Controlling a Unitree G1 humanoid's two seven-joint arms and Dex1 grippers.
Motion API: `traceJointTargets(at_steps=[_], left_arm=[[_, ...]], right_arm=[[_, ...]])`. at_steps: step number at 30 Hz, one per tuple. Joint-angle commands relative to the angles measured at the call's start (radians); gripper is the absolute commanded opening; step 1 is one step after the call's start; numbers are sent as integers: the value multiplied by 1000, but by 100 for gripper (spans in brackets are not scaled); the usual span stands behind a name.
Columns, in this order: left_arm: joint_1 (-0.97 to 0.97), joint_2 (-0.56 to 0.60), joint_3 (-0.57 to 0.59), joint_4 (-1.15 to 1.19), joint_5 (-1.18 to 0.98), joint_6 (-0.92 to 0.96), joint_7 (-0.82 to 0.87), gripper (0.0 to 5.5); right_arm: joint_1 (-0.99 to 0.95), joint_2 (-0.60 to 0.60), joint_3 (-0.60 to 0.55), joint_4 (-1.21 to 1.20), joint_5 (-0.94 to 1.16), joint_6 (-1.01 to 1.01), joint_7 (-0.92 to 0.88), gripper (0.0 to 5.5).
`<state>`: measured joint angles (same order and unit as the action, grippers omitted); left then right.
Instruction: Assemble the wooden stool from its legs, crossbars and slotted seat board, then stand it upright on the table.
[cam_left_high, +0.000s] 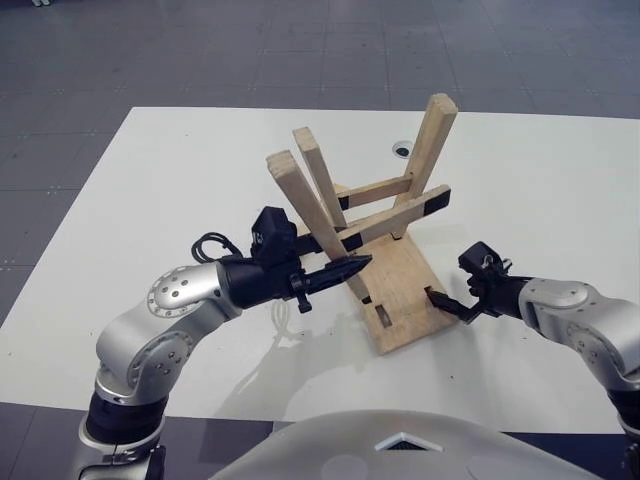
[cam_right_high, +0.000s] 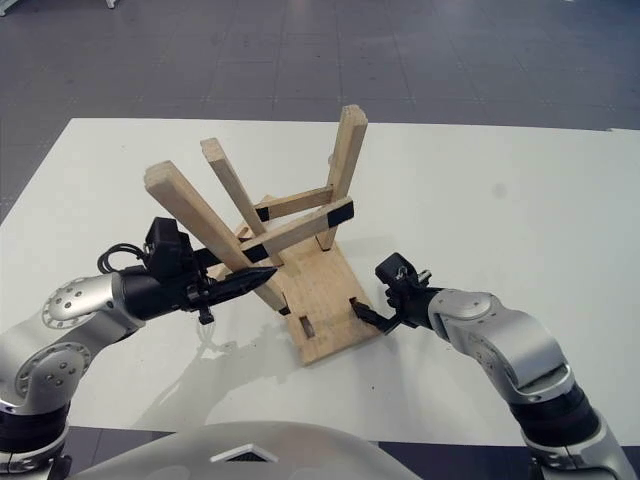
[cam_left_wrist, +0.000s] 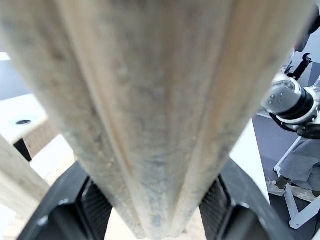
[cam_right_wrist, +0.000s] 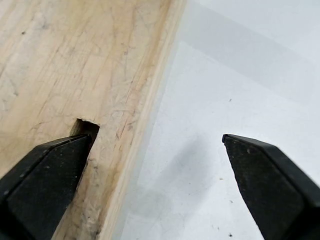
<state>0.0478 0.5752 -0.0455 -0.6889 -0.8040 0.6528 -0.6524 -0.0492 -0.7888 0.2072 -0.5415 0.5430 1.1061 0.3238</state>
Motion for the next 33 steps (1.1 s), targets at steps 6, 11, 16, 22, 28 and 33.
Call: traceJointTargets(at_steps=[6, 11, 16, 22, 28, 33], left_arm=[[44, -169, -105, 11, 138, -91, 143, 204], [119, -175, -141, -29, 140, -81, 156, 204], [140, -156, -131, -14, 136, -85, 132, 204], [153, -159, -155, 43, 158, -102, 101, 204], [143, -176, -204, 106, 190, -132, 71, 204], [154, -143, -207, 125, 200, -137, 23, 204]], right_arm=[[-12, 20, 5, -10, -37, 55, 23, 483], [-14, 22, -5, -21, -44, 73, 36, 483], [-19, 29, -9, -30, -47, 88, 42, 483], [-27, 38, -7, -42, -49, 102, 45, 483], [-51, 41, -1, -39, -54, 113, 61, 483], [-55, 33, -9, -45, -61, 121, 79, 483]])
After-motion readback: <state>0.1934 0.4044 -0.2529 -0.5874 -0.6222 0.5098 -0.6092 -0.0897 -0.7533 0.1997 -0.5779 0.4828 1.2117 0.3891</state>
